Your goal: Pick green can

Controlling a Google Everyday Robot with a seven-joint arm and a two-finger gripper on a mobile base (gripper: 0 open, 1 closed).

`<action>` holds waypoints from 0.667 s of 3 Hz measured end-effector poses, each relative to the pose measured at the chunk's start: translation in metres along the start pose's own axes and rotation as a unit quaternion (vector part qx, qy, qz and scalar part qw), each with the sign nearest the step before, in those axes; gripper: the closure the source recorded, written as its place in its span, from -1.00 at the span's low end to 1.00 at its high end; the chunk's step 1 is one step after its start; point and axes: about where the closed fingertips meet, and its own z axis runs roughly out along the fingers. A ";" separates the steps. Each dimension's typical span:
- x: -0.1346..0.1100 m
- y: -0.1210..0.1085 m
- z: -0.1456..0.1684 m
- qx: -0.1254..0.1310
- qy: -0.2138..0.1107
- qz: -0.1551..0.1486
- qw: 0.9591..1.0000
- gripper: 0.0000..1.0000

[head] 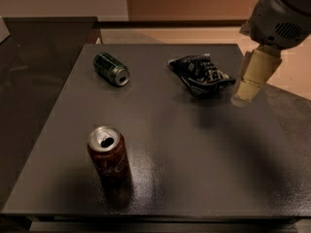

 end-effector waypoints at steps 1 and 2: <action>-0.035 -0.014 0.021 0.006 -0.009 0.016 1.000 -1.00; -0.058 -0.022 0.039 0.008 -0.014 0.028 0.999 -1.00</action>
Offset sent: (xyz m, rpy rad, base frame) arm 0.0950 0.1137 -0.0425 0.1104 -0.0180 -0.1691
